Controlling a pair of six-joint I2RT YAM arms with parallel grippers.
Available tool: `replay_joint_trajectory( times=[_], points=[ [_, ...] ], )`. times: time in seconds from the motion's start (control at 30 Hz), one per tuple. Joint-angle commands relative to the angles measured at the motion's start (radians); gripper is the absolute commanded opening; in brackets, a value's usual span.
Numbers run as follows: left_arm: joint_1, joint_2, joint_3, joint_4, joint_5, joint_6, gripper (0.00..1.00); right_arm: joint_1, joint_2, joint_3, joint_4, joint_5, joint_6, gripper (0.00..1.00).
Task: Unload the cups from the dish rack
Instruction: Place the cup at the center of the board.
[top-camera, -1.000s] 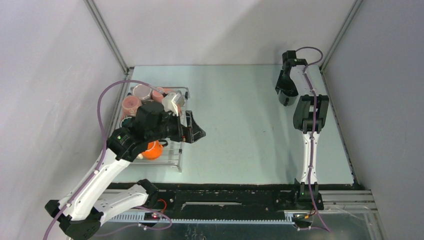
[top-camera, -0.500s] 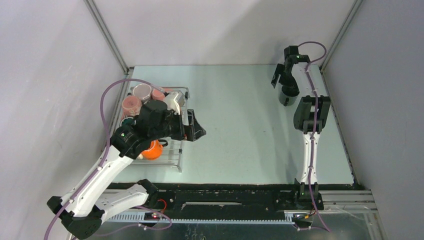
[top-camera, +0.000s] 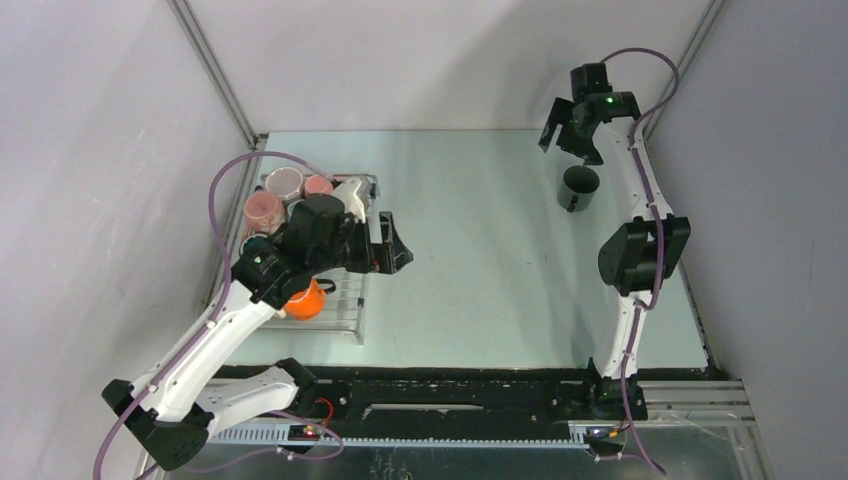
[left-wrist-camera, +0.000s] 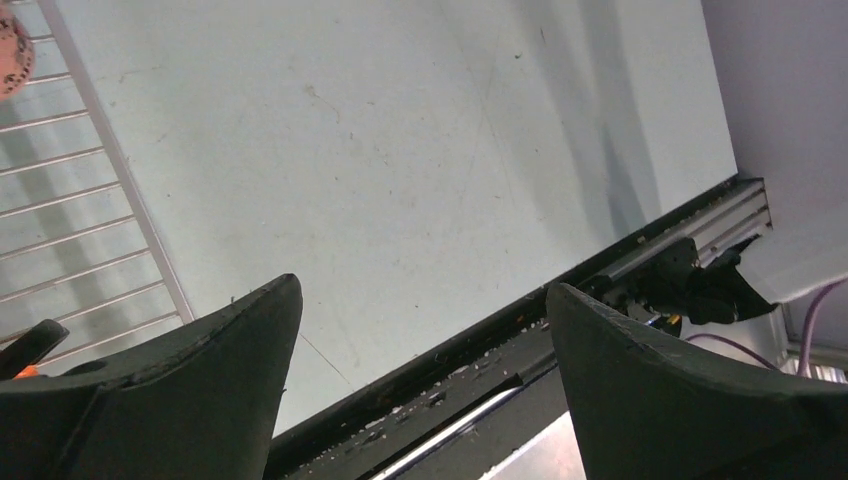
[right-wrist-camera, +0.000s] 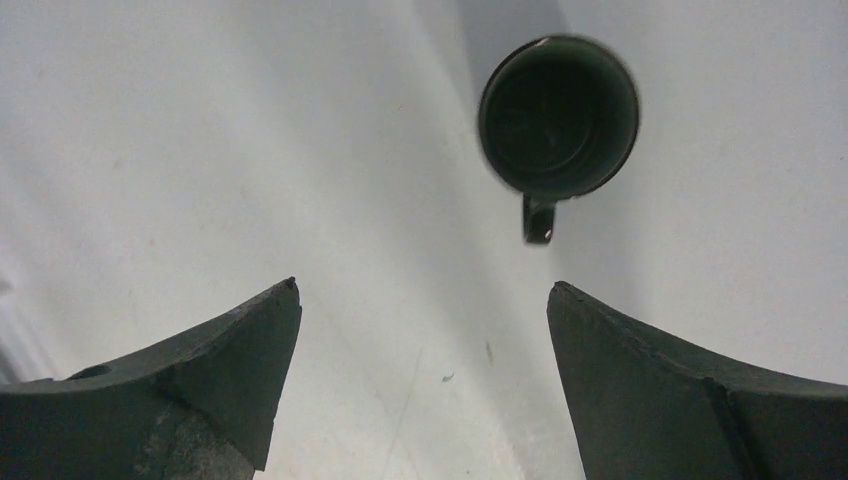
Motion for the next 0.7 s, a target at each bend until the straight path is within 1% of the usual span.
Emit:
replay_joint_trajectory(
  times=[0.0, 0.27, 0.4, 0.67],
  points=[
    [0.014, 0.004, 0.090, 0.031, -0.074, 0.001, 1.00, 0.087, -0.126, -0.093, 0.002, 0.032, 0.025, 1.00],
    [0.044, 0.004, 0.071, 0.026, -0.171, -0.031, 1.00, 0.227, -0.354, -0.348, 0.104, 0.010, 0.051, 1.00],
    [0.063, 0.002, 0.050, 0.025, -0.237, -0.060, 1.00, 0.312, -0.422, -0.404, 0.115, 0.019, 0.058, 1.00],
    [0.091, 0.022, 0.024, 0.001, -0.361, -0.108, 1.00, 0.435, -0.517, -0.519, 0.180, -0.023, 0.066, 1.00]
  ],
)
